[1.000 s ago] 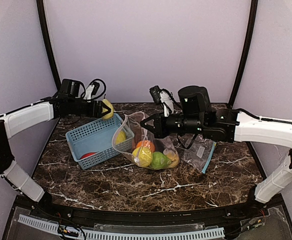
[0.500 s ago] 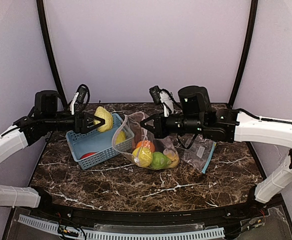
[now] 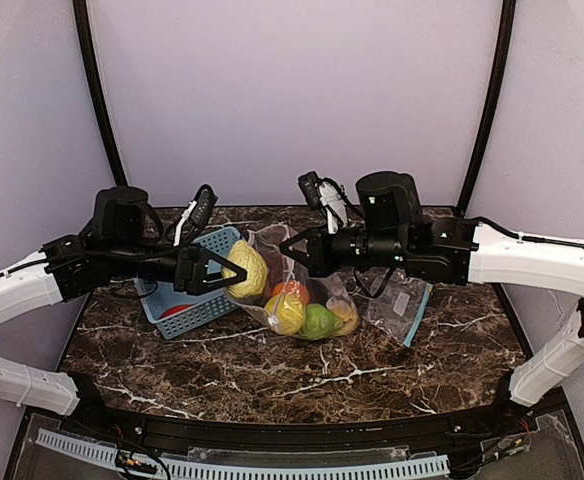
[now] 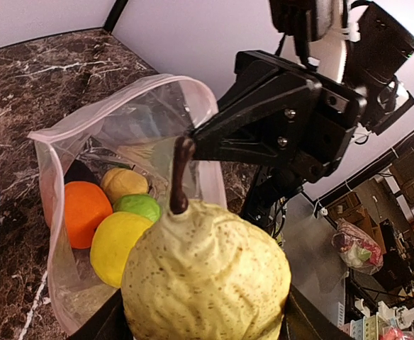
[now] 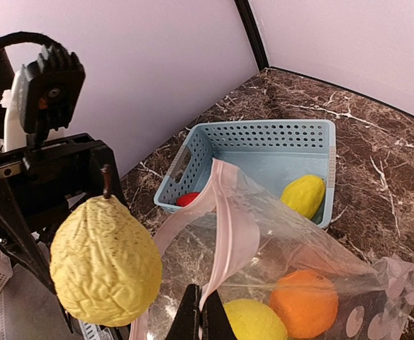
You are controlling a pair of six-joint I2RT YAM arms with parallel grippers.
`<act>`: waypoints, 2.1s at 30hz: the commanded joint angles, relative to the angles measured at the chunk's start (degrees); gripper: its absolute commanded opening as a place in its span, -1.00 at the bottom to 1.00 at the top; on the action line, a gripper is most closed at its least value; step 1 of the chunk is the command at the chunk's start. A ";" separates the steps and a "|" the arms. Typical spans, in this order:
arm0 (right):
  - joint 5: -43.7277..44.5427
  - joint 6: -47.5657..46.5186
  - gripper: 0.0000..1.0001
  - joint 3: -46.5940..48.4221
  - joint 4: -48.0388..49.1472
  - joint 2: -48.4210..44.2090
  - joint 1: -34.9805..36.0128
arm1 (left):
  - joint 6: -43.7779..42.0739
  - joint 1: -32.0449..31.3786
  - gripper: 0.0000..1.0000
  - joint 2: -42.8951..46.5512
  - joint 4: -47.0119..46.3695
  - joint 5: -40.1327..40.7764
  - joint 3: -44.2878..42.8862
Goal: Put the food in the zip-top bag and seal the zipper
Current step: Place the fake fruit in the zipper food storage bag, then adjust the zipper food storage bag at the center of the board.
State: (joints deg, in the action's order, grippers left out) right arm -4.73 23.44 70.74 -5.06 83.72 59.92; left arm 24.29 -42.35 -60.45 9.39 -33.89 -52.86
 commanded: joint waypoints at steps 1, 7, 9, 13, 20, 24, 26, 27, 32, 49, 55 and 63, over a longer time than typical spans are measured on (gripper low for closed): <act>-0.34 0.11 -1.00 -0.40 3.04 -1.48 0.19 | -0.24 -0.19 0.27 -3.93 4.53 3.97 -3.42; -0.15 0.29 -1.00 -1.13 3.17 -2.12 0.12 | -2.37 -0.75 0.27 -8.82 7.60 5.03 -8.03; -0.04 0.24 -1.00 -1.24 3.21 -2.26 0.14 | -2.56 -1.02 0.30 -10.56 7.99 4.65 -9.41; -0.18 0.03 -1.00 -1.07 3.30 -2.12 0.15 | -3.85 -2.03 0.34 -14.81 10.67 5.82 -12.93; -0.06 -0.06 -1.00 -0.91 3.34 -2.16 0.19 | -4.83 -2.73 0.40 -19.70 13.73 10.88 -17.18; -0.02 0.07 -1.00 -1.02 3.55 -1.92 0.20 | -3.12 -2.74 0.53 -20.21 9.99 11.48 -16.35; -0.09 0.12 -1.00 -0.87 3.55 -1.81 0.20 | -2.09 -2.74 0.64 -20.54 7.68 10.80 -15.60; -0.10 0.11 -1.00 -0.76 3.56 -1.82 0.20 | -1.86 -2.74 0.68 -20.71 7.07 10.76 -15.41; 0.69 -0.14 -1.00 -0.99 3.18 -2.40 0.19 | -1.87 -2.74 0.77 -19.18 6.99 12.19 -14.81; 1.70 0.47 -1.00 -1.69 3.54 -2.32 0.19 | 5.29 -1.85 0.78 -1.25 13.06 18.40 -5.98; 1.15 0.57 -1.00 -1.18 3.83 -1.85 0.20 | 10.59 -0.96 0.34 0.94 11.23 18.24 0.02; 1.06 0.88 -1.00 -1.31 3.77 -1.91 0.19 | 13.04 -0.82 -0.07 -0.18 7.53 16.21 4.48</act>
State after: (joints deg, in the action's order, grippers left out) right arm -3.79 24.05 69.36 -4.27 82.76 59.92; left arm 35.24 -43.59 -60.69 19.79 -16.49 -49.89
